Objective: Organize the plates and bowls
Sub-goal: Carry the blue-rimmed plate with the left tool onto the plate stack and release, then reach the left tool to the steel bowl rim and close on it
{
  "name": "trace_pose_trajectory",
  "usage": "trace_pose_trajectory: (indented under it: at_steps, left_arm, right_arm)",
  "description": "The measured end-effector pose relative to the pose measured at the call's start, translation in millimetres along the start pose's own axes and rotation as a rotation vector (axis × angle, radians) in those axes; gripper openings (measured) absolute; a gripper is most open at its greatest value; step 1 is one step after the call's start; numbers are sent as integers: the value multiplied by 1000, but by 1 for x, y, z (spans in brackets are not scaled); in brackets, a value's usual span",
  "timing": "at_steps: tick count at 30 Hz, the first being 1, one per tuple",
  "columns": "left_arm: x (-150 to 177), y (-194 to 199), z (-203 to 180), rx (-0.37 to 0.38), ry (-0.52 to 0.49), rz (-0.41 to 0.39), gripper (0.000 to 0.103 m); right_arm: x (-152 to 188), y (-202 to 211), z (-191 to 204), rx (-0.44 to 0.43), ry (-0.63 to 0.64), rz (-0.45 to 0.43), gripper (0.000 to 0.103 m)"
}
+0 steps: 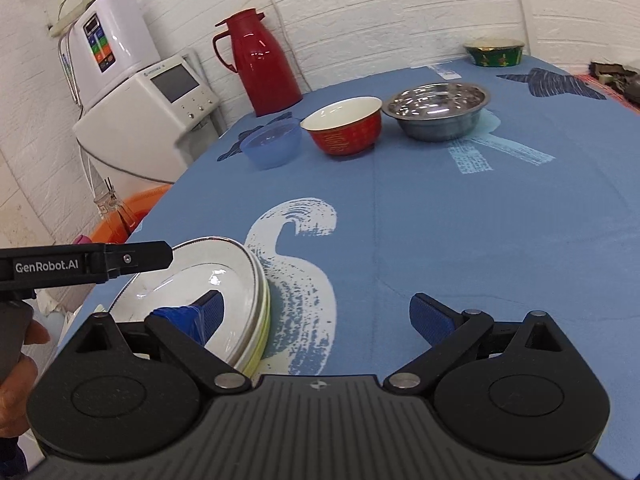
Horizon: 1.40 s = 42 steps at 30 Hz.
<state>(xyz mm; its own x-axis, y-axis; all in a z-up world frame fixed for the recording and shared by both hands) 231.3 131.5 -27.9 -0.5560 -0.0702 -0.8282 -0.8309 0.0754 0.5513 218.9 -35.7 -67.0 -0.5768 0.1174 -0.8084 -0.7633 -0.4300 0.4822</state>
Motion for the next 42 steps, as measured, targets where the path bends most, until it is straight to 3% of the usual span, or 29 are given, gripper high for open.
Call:
trace_pose_trajectory:
  at_steps: [7,13,18,24,27,33,37,42]
  left_arm:
    - [-3,-3,-40,17,-54,12,72]
    - [-15,-42,-67,47,-38,88,72]
    - [-50,-91,-90,116,83,151,72]
    - [-88,-158,-104,110,320,238,72]
    - [-101,-171,-106,91,340,222,72]
    - [-107,-171,-91,73,315,208,72]
    - [-114,-157,-60,43,366,164,72]
    - [-128,-137,-26,6,412,106,72]
  right_arm:
    - [-1,15,-34,-15,-97,-10,87]
    - [-26,3,-74,8,-133,-2,87]
    - [-76,-18,-115,62,-80,-26,87]
    - [-151,-76,-165,125,-20,-52,87]
    - [-168,-118,-183,178,20,-4,87]
    - [-163,-186,-196,231,132,145,87]
    - [-154,-194,-198,276,230,230,87]
    - [-138,-174,-190,255,256,300,87]
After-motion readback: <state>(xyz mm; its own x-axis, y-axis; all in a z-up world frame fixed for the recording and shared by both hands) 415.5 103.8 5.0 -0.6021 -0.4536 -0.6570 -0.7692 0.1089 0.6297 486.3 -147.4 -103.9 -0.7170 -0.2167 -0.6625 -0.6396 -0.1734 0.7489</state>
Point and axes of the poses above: each gripper's, at about its wrist camera, not at the fingertips, and y roughly against the way its jaws point, z to its left, x to its underside, the point moved 10 cm from there along -y, roughly the way its jaws point, and after that the axes turned 6 degrees about -z, right-handed, at the moved point
